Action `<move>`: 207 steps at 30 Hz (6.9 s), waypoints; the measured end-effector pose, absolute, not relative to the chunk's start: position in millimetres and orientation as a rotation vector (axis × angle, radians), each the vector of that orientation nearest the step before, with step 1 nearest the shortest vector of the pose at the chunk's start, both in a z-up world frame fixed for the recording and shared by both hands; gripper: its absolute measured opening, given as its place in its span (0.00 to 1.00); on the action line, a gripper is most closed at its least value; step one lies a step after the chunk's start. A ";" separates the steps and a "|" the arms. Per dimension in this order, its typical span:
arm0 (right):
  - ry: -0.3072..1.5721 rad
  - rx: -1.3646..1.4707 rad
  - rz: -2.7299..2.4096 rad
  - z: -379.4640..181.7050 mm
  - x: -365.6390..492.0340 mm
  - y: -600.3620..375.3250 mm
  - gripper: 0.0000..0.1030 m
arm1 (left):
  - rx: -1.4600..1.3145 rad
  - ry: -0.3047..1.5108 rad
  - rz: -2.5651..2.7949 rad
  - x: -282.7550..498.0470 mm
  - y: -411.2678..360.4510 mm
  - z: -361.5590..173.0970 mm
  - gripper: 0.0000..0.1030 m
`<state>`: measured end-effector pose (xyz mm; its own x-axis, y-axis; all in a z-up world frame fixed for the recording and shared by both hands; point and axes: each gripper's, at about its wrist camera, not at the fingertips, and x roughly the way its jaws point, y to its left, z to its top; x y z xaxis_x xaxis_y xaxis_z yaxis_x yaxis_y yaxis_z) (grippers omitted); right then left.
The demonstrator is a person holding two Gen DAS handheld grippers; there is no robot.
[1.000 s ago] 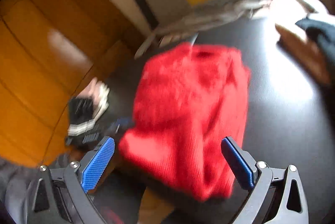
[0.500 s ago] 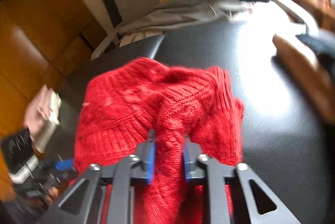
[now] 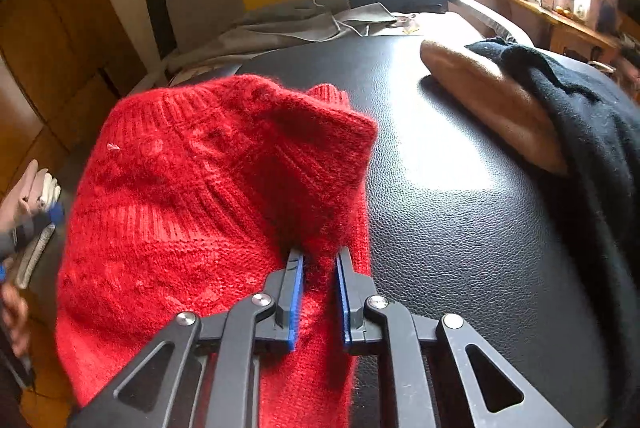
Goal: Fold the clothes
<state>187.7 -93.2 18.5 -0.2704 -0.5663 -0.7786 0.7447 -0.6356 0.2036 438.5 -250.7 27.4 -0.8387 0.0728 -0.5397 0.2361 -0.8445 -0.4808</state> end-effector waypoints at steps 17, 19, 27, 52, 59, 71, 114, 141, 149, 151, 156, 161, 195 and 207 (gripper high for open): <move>0.598 0.729 -1.851 17.5 295.0 -68.4 0.50 | 1.195 0.513 -2.893 323.9 -229.9 -0.4 0.29; 0.522 0.688 -1.909 8.9 302.7 -42.4 0.50 | 1.221 0.331 -2.872 310.7 -208.4 -9.5 0.30; 0.464 0.658 -1.973 5.6 303.9 -36.7 0.51 | 1.158 0.362 -2.858 308.2 -207.5 -12.8 0.30; 0.360 0.692 -1.999 65.0 246.6 -75.4 0.82 | 1.120 0.293 -2.825 460.3 -161.0 -9.5 0.31; 0.371 0.933 -1.941 27.6 193.3 -121.5 0.82 | 1.196 0.300 -2.815 466.1 -153.3 -34.5 0.31; -0.098 0.990 -1.805 32.2 148.9 -60.3 1.00 | 1.022 1.222 -2.775 449.9 -306.9 -24.1 0.51; 0.099 0.752 -0.713 158.3 526.6 -582.9 0.51 | -0.107 0.960 -2.380 875.9 -500.7 120.3 0.31; 0.671 0.149 -0.642 134.8 671.3 -612.7 0.97 | 0.117 0.824 -2.026 858.9 -593.7 117.9 0.50; 0.844 0.275 -0.752 19.8 662.1 -641.0 1.00 | 0.243 1.134 -1.983 841.2 -619.7 51.1 0.01; 0.832 0.278 -0.746 19.2 661.7 -638.9 1.00 | 0.227 1.144 -1.964 842.9 -621.2 49.4 0.02; 0.843 0.201 -0.790 25.2 680.1 -624.8 1.00 | 0.241 1.068 -1.893 833.3 -626.0 59.1 0.01; 0.739 0.196 -0.887 58.1 674.8 -592.4 1.00 | 0.250 0.852 -1.823 831.8 -599.4 91.2 0.34; 0.590 0.288 -1.386 150.4 693.0 -449.9 1.00 | 0.303 0.645 -1.640 834.3 -421.2 152.4 0.32; 0.620 0.289 -1.379 144.8 692.6 -447.7 1.00 | 0.303 0.513 -1.581 826.5 -406.7 161.4 0.24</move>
